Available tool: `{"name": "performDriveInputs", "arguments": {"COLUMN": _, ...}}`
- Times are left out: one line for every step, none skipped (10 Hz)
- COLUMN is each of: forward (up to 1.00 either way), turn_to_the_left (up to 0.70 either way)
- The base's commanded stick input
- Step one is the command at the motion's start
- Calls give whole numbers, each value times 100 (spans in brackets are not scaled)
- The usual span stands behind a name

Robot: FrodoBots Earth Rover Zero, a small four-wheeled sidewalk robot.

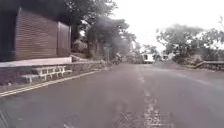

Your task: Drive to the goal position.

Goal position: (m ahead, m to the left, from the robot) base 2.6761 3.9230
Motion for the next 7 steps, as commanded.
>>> {"name": "performDriveInputs", "arguments": {"forward": 0, "turn_to_the_left": 0}}
{"name": "performDriveInputs", "arguments": {"forward": 0, "turn_to_the_left": 0}}
{"name": "performDriveInputs", "arguments": {"forward": 0, "turn_to_the_left": 0}}
{"name": "performDriveInputs", "arguments": {"forward": 0, "turn_to_the_left": 0}}
{"name": "performDriveInputs", "arguments": {"forward": 8, "turn_to_the_left": 0}}
{"name": "performDriveInputs", "arguments": {"forward": 18, "turn_to_the_left": 1}}
{"name": "performDriveInputs", "arguments": {"forward": 28, "turn_to_the_left": 1}}
